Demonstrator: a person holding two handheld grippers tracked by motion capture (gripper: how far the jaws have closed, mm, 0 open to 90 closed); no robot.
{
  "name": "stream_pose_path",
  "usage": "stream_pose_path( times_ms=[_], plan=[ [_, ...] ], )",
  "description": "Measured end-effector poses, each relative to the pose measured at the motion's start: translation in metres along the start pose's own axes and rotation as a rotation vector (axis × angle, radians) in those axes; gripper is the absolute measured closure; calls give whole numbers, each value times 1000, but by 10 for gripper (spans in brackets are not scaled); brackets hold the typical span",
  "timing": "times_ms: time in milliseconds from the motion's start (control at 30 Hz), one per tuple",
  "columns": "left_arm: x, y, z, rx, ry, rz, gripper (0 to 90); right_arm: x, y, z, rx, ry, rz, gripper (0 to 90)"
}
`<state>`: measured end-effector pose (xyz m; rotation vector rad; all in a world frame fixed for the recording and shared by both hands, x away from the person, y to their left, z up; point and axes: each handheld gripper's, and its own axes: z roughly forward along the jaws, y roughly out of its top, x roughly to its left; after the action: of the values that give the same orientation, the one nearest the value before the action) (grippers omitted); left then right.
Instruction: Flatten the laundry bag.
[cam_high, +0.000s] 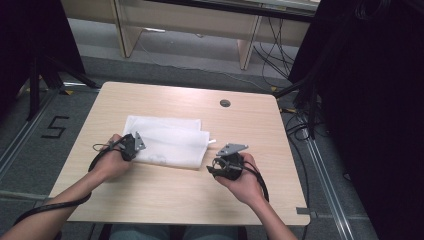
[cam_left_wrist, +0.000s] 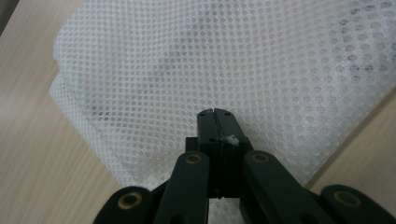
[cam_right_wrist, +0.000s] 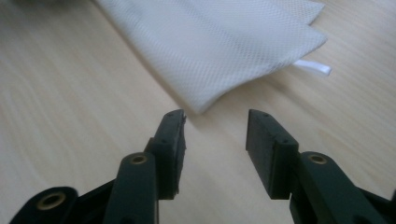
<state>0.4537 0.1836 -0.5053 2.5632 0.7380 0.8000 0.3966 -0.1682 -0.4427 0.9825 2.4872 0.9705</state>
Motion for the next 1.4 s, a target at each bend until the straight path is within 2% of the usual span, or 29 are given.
stream_pose_path(
  times_ms=[67,100,167,200,233,267,300,333,367,400,467,500,567,633,700,733,767,800,833,900,933,967,1000,1033,1100,1167,1267,1400],
  plan=[
    [-1,-4,-3,-10,-10,-3,898,-7,11,9,-5,-8,12,564],
    [-1,-6,-4,-17,-22,-20,898,-11,17,14,10,-6,22,550],
    [1,-10,-5,-52,-49,-80,898,-21,28,26,40,4,37,540],
    [2,-11,-6,-51,-63,-110,897,-25,32,34,13,0,70,535],
    [6,-13,-6,-69,-71,-119,897,-29,37,41,16,-2,97,526],
    [6,-14,-6,-84,-70,-157,895,-33,42,47,17,-9,98,515],
    [9,-15,-7,-89,-76,-170,887,-36,47,53,22,-12,115,504],
    [10,-14,-9,-91,-67,-184,863,-38,51,59,18,-18,124,496],
    [10,-14,-10,-109,-68,-198,856,-40,56,62,38,-11,142,478],
    [11,-12,-13,-124,-65,-199,862,-42,60,68,48,-23,155,467],
    [11,-8,-18,-162,-57,-216,875,-45,64,78,71,-59,140,456],
    [11,-6,-20,-163,-55,-240,876,-48,67,81,111,-63,137,441],
    [16,-4,-25,-173,-17,-251,870,-53,69,89,132,-93,162,434],
    [23,-7,-27,-171,27,-281,830,-58,70,96,153,-125,181,410],
    [29,-14,-24,-167,45,-326,778,-65,69,104,172,-112,210,403],
    [32,-19,-20,-154,39,-348,751,-67,68,107,184,-102,234,409],
    [34,-23,-18,-143,43,-358,727,-68,67,110,198,-91,238,442],
    [35,-27,-13,-138,17,-389,718,-68,67,111,197,-78,249,489],
    [37,-31,-11,-130,-4,-411,715,-70,64,113,203,-78,215,553],
    [39,-36,-5,-107,-59,-469,724,-65,65,112,232,-43,203,828],
    [40,-38,-2,-106,-82,-494,731,-63,65,111,256,-57,153,900],
    [41,-39,0,-103,-96,-521,744,-62,64,110,278,-56,122,900],
    [41,-40,1,-104,-105,-536,752,-60,63,109,296,-47,130,900],
    [42,-40,0,-100,-117,-530,756,-59,62,107,298,-32,111,900],
    [40,-38,0,-106,-138,-532,765,-58,58,102,301,-25,103,900],
    [36,-35,0,-106,-144,-506,771,-56,53,95,314,-19,105,900],
    [31,-29,0,-105,-164,-489,772,-55,46,86,338,-10,91,900],
    [17,-21,-4,-109,-202,-457,778,-50,35,74,389,-5,68,900]
  ],
)
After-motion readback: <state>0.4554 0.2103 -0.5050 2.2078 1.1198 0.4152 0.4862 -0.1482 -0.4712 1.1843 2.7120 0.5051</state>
